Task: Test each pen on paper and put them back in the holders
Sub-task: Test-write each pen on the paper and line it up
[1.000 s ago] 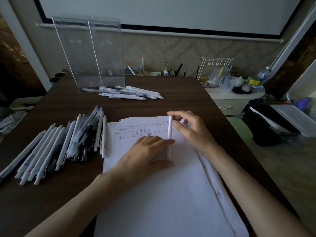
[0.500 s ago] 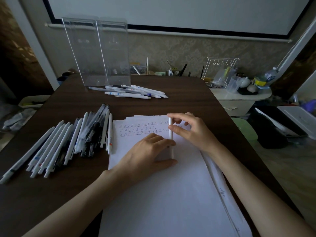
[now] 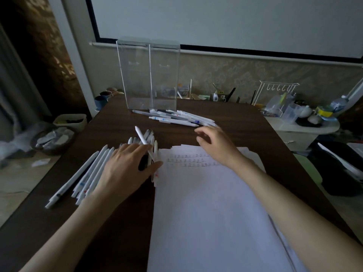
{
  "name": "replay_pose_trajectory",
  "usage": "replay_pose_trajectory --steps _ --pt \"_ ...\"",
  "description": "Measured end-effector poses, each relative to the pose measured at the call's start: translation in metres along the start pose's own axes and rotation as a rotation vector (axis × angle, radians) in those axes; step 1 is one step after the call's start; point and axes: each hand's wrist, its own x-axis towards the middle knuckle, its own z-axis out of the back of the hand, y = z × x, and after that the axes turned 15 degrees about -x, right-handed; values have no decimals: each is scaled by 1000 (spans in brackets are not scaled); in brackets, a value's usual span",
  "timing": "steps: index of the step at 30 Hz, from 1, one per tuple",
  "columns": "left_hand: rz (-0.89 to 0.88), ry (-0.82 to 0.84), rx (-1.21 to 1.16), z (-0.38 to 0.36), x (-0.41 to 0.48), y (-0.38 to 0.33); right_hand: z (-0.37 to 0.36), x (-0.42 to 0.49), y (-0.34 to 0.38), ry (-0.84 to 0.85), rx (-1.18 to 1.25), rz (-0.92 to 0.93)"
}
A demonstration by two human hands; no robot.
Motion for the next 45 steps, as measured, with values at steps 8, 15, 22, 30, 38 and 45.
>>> replay_pose_trajectory --steps 8,15,22,30,38,45 --pt "-3 -41 -38 -11 -8 7 -31 77 29 40 -159 2" --pt "-338 127 11 -23 -8 -1 -49 89 30 27 -358 -9" --pt "-289 88 92 -33 -8 3 -19 57 16 -152 -300 23" --pt "-276 73 166 -47 -9 -18 43 -4 -9 -185 -292 -172" --pt "-294 128 109 -40 -21 -24 39 -41 14 -298 -146 -79" --pt "-440 263 47 -25 -41 -10 23 -47 61 -392 501 -197"
